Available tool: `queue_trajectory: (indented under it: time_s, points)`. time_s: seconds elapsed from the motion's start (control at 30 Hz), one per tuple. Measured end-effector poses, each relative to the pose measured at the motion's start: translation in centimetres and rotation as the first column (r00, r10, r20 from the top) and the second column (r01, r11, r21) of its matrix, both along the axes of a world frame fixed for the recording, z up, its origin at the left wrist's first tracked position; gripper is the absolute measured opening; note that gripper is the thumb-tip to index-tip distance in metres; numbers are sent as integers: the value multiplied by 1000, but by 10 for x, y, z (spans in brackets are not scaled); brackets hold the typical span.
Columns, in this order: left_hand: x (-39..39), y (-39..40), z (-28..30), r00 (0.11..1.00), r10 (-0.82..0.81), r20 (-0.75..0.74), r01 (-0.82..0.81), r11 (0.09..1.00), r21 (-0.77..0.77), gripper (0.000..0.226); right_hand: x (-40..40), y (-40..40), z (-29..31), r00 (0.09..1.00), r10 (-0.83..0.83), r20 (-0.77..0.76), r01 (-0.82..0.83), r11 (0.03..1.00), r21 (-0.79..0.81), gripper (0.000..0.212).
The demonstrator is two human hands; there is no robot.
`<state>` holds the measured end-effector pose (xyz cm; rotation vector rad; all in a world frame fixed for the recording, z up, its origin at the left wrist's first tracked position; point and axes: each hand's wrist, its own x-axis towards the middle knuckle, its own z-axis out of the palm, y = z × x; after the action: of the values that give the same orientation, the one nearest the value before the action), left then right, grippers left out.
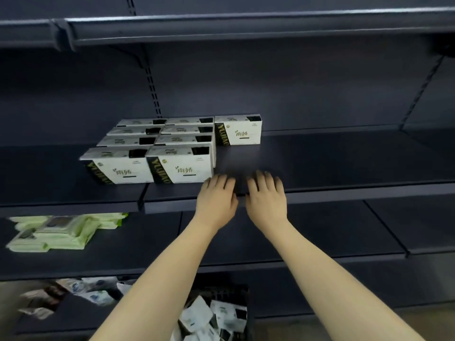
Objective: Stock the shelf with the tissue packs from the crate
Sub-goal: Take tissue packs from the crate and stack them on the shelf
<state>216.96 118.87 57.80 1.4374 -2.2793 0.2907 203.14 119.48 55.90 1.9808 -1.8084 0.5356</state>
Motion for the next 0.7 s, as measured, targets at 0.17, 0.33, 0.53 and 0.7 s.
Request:
queue_trajectory:
  time_s: [0.17,0.33,0.53,0.7]
  points:
    - [27,39,-24,1000,-9,2,10,995,-99,32,15,38,-19,1000,-2,-4,2,1000,31,47]
    - [51,63,-55,998,48,48,-45,997,-62,38,32,70,-43,1000,-3,-30,7,993,118,57]
    - [76,88,-92,997,47,64,-41,996,-84,36,51,96,-80,999,23,-42,-13,972,235,59]
    - [93,106,-133,993,92,76,-93,996,8,36,66,110,-112,998,57,-26,-45,936,350,62]
